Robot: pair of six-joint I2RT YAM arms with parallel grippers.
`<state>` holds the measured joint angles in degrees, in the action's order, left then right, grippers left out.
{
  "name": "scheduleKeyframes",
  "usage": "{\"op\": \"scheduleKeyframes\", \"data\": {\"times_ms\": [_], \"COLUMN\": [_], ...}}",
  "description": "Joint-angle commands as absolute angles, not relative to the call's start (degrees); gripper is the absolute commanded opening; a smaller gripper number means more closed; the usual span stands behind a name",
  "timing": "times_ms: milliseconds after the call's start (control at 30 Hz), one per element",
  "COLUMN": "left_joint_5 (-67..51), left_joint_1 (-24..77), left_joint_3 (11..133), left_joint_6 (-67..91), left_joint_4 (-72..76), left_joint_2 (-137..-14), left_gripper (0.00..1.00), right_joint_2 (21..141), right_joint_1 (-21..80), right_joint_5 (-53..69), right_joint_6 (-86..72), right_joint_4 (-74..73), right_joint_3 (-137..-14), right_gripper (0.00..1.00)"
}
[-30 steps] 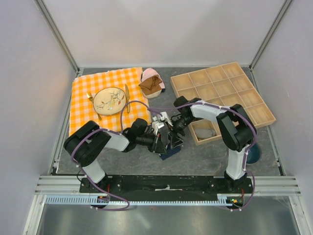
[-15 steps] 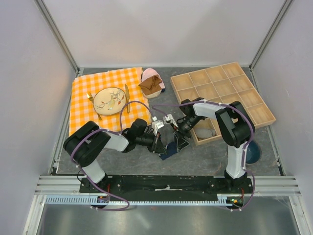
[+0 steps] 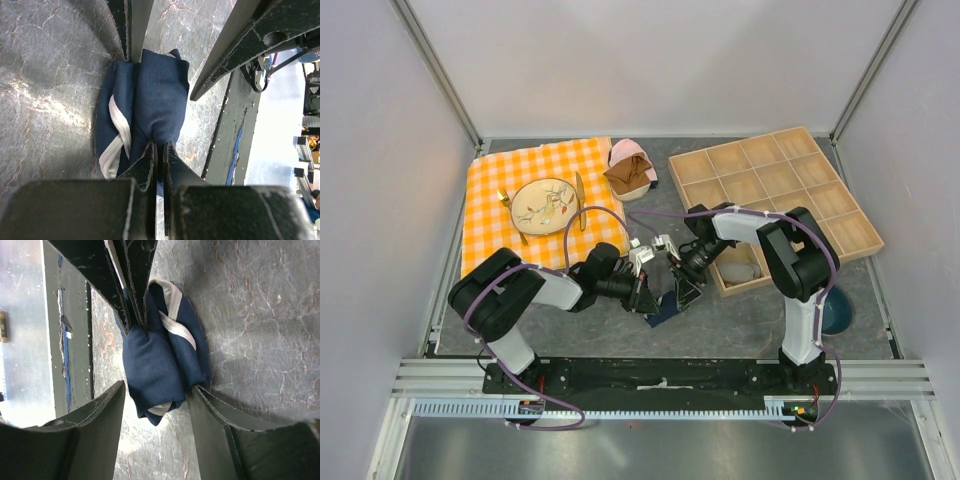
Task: Roll the underwear
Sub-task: Roll the underwear to the center of the board, then pick up the underwear from the center of the board, then place the underwear in the storage box.
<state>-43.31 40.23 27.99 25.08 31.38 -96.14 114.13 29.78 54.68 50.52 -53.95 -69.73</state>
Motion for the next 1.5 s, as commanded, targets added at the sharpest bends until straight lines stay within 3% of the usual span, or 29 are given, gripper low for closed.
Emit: {"op": "scheduleKeyframes", "data": {"times_ms": [0, 233, 367, 500, 700, 1000, 1233, 1467], "left_joint_5": [-34.1, -32.44, -29.19, -24.8, -17.59, -18.37, -17.23, -15.64], "left_joint_1": [40.25, 39.99, 39.38, 39.02, 38.85, 38.85, 38.85, 38.85], "left_joint_3": [25.14, 24.44, 22.86, 22.15, 23.29, 32.07, 43.67, 40.61], "left_joint_6": [23.2, 23.91, 24.61, 24.52, 23.82, 20.75, 10.38, 5.97], "left_joint_4": [21.36, 21.71, 21.01, 16.62, 6.87, -6.14, -22.04, -22.51], "left_joint_2": [-98.26, -96.69, -91.68, -81.94, -64.64, -52.92, -52.91, -50.98], "left_gripper": [0.02, 0.04, 0.24, 0.41, 0.48, 0.48, 0.49, 0.49], "right_joint_2": [115.05, 116.37, 116.46, 114.09, 108.99, 101.87, 99.32, 97.91], "right_joint_1": [32.26, 32.17, 30.94, 29.27, 28.21, 21.02, 4.78, -10.18], "right_joint_5": [54.05, 55.99, 57.57, 58.27, 56.87, 51.42, 45.01, 36.39], "right_joint_6": [46.06, 47.64, 50.62, 52.64, 56.42, 59.93, 68.46, 69.87], "right_joint_4": [-48.25, -50.62, -54.4, -56.33, -60.11, -68.98, -83.56, -83.58], "right_joint_3": [-67.5, -68.82, -70.57, -71.45, -71.81, -75.76, -83.57, -81.56], "right_gripper": [0.56, 0.15, 0.01, 0.0, 0.0, 0.0, 0.0, 0.0]}}
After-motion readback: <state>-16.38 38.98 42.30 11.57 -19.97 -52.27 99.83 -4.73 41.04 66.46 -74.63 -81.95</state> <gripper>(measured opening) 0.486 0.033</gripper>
